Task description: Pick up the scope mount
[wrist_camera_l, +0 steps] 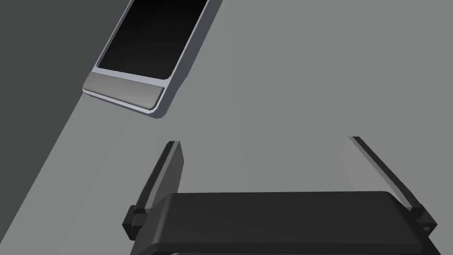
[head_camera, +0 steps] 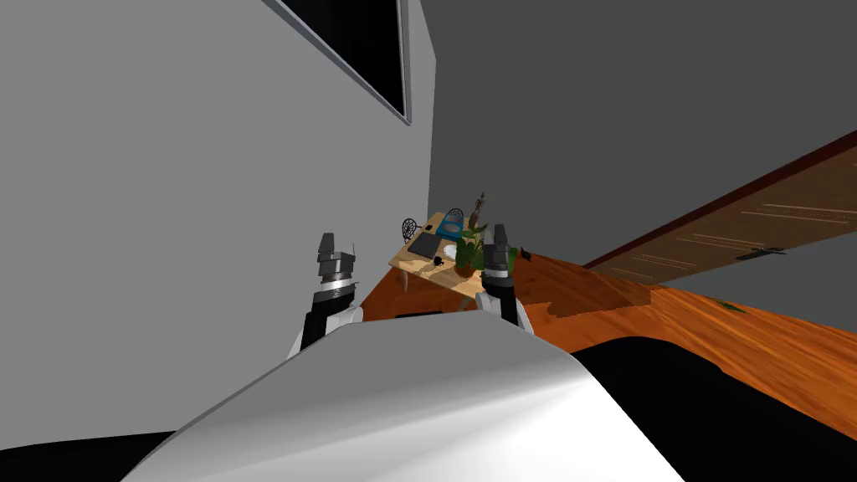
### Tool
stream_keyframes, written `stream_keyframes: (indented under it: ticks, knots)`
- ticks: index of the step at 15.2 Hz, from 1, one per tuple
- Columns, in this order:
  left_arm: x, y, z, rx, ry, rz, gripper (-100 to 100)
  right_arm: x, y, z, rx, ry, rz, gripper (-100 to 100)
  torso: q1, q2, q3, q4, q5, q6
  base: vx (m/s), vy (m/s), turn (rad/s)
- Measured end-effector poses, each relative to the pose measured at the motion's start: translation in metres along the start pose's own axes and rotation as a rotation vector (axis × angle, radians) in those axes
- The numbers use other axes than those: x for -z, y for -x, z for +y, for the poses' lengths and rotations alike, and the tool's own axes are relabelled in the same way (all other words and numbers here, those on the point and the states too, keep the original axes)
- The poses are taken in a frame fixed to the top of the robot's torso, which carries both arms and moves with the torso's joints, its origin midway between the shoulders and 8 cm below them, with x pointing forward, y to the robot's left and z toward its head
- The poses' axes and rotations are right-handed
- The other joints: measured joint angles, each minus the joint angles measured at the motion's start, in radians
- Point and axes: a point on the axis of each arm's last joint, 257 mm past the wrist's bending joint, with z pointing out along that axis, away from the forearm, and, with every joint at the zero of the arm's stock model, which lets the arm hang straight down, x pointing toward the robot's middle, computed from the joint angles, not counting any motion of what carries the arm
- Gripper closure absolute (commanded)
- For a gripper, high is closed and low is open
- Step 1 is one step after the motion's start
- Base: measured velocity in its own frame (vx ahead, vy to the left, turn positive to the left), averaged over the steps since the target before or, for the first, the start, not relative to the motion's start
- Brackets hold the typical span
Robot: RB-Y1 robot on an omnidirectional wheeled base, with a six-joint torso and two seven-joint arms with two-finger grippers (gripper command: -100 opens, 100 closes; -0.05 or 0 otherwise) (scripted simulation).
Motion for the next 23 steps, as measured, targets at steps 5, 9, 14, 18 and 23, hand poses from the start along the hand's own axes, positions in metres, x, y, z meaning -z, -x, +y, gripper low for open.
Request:
stream_keyframes:
  ticks: [5, 9, 14, 18, 23]
  knots:
    - [0.0, 0.0, 0.0, 0.0, 0.0, 0.0, 0, 0.014, -0.027, -0.024, 0.045, -0.038, 0.117, -100, 0.001, -0.004, -0.002, -0.001, 0.0, 0.0, 0.052, 0.016, 0.134]
    - [0.0, 0.0, 0.0, 0.0, 0.0, 0.0, 0, 0.033, -0.054, -0.052, 0.096, -0.078, 0.237, -100, 0.001, -0.006, -0.003, -0.001, 0.0, -0.001, 0.069, 0.019, 0.125]
    - [0.0, 0.0, 0.0, 0.0, 0.0, 0.0, 0, 0.058, -0.083, -0.087, 0.165, -0.123, 0.386, -100, 0.001, -0.006, -0.004, -0.001, 0.0, -0.001, 0.071, 0.012, 0.151]
    - [0.0, 0.0, 0.0, 0.0, 0.0, 0.0, 0, 0.091, -0.1, -0.115, 0.229, -0.16, 0.517, -100, 0.001, -0.006, -0.004, -0.001, 0.0, 0.0, 0.074, 0.012, 0.136]
    - [0.0, 0.0, 0.0, 0.0, 0.0, 0.0, 0, 0.128, -0.118, -0.146, 0.311, -0.192, 0.674, -100, 0.001, -0.006, -0.003, -0.001, 0.0, 0.0, 0.071, 0.009, 0.158]
